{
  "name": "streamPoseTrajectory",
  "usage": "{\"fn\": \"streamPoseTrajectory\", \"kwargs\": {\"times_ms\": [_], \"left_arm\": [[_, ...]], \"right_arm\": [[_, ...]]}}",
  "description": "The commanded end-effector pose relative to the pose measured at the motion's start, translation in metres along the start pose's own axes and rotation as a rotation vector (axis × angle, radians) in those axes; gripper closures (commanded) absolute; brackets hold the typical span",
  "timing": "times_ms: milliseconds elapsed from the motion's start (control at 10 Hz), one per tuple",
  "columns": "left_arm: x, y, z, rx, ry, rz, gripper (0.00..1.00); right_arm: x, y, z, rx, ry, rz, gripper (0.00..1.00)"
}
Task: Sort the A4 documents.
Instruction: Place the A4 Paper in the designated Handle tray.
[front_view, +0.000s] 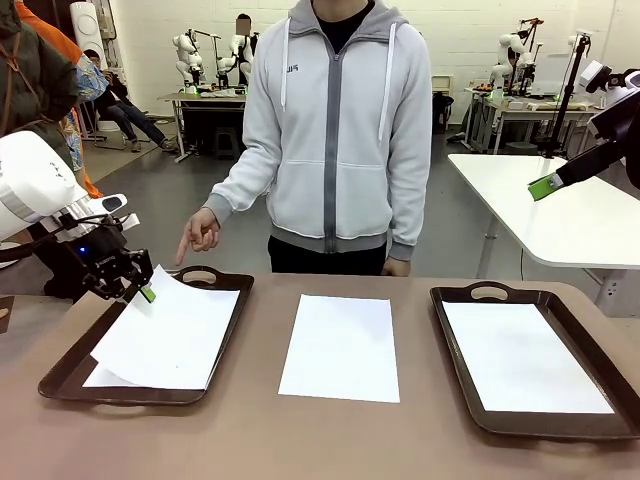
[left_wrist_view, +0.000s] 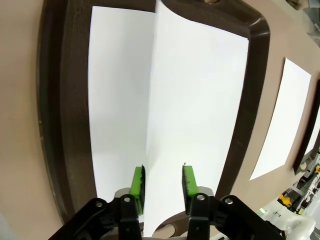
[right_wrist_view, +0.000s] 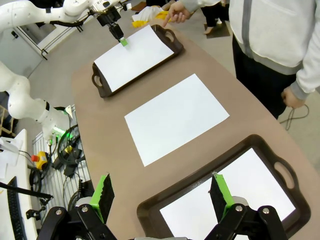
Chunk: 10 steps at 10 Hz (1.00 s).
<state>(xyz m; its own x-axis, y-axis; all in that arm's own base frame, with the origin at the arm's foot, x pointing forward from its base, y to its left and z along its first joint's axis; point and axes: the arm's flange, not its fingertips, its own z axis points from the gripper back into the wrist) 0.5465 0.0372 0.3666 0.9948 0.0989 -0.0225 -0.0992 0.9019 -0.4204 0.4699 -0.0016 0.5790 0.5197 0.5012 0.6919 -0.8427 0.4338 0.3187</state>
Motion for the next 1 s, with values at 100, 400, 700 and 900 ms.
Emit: {"fn": "streamPoseTrajectory", "kwargs": {"times_ms": [100, 400, 700, 900], "left_arm": [[-0.005, 0.007, 0.005, 0.083, -0.018, 0.014, 0.22], [-0.009, 0.010, 0.016, 0.113, -0.043, 0.023, 0.18], [-0.011, 0.014, 0.016, 0.086, -0.033, 0.016, 0.00], [-0.013, 0.013, 0.016, -0.015, 0.028, 0.003, 0.00]], "right_arm": [[0.000, 0.000, -0.001, 0.000, 0.010, 0.005, 0.00], [0.000, 0.000, -0.001, 0.000, 0.010, 0.005, 0.00], [0.000, 0.000, -0.001, 0.000, 0.010, 0.005, 0.00], [0.000, 0.000, -0.001, 0.000, 0.010, 0.005, 0.00]]}}
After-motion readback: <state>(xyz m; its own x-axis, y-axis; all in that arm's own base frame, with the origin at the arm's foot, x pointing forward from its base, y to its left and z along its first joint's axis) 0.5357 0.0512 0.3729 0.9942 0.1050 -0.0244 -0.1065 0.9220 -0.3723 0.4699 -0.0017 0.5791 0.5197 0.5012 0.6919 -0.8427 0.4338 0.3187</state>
